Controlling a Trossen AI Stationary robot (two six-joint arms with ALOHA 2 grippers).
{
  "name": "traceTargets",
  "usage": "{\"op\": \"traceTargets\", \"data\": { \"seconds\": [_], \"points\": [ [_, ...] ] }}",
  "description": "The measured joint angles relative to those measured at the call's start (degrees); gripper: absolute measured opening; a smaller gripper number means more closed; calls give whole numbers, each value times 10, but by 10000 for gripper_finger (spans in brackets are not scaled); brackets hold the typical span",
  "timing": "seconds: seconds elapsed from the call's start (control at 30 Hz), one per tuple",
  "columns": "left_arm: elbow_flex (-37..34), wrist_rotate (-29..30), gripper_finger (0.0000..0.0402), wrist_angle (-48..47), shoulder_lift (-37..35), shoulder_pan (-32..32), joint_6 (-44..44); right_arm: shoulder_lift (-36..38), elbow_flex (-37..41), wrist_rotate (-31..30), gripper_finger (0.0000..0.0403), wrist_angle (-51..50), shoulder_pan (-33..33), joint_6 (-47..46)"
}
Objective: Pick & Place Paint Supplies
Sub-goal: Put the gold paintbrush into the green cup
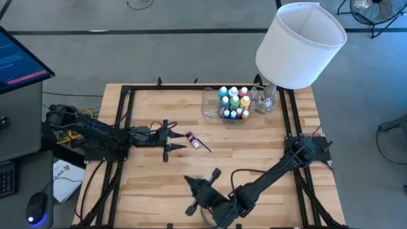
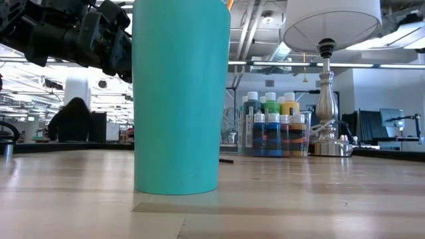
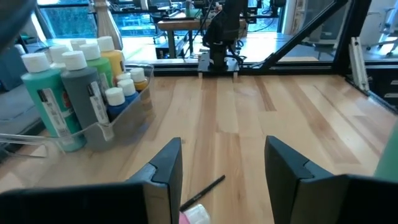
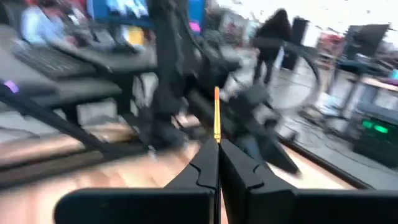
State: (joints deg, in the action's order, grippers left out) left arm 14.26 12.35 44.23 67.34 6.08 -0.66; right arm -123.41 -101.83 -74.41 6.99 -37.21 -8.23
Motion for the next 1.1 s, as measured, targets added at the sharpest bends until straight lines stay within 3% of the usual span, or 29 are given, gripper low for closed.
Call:
{"op": "traceTargets", "data": {
  "seconds": [0.37, 0.6, 0.67, 1.1],
  "points": [
    [0, -3, 121, -2, 41, 19, 29, -75, -3, 49, 0, 385, -12, 312],
    [0, -3, 121, 7, 48, 23, 30, -155, -1, 74, 0, 809, -30, 621],
    [0, -3, 121, 6, 52, 23, 29, -176, -2, 80, 0, 827, -31, 673],
    [0, -1, 121, 12, 56, 21, 26, -183, 8, 81, 0, 829, -18, 670]
  ]
}}
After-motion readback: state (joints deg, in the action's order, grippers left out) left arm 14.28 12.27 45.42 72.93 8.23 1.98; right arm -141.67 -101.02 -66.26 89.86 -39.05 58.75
